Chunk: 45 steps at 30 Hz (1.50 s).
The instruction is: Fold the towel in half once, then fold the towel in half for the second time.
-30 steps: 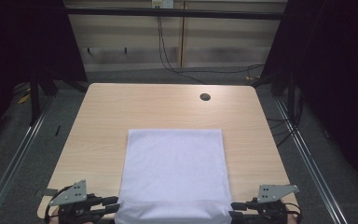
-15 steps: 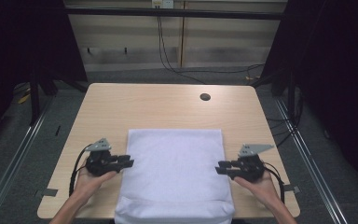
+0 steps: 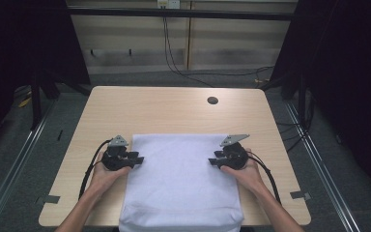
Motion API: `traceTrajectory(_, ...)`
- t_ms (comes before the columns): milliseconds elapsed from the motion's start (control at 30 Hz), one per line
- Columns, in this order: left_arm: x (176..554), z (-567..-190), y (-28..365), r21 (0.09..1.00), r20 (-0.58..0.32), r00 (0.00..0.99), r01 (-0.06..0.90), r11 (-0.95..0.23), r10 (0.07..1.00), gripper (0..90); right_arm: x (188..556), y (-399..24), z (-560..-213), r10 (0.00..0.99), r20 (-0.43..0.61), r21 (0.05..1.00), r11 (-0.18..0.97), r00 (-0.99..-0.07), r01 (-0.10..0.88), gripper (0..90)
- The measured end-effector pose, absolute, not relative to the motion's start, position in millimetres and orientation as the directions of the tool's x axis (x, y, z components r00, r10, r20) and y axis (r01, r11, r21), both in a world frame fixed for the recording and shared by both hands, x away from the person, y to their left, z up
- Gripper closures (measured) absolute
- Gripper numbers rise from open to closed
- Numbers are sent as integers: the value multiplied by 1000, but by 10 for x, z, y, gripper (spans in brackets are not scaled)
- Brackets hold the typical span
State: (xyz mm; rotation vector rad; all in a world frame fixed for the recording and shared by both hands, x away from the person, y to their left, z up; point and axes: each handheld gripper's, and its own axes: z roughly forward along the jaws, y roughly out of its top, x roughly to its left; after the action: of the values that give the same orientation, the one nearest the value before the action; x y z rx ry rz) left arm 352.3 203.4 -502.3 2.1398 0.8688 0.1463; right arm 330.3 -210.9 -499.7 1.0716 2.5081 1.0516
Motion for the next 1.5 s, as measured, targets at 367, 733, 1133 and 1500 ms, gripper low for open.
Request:
traceTrajectory(367,3215,-5013,2099,709,-233,775,549,-444,587,649,2947,-2198,-4970,670,150,671,471,-727,572,586)
traceTrajectory(733,2890,-4976,2138,695,-234,794,541,-475,562,614,2709,-2184,-4883,623,174,648,511,-763,565,589)
traceTrajectory(1133,3080,-4831,2191,709,-229,775,547,-445,588,574,3198,-2575,-4632,739,149,744,354,-657,567,547)
traceTrajectory(1500,3472,-4801,2297,735,-230,708,577,-358,668,519,3463,-2648,-4714,736,195,760,305,-649,574,447)
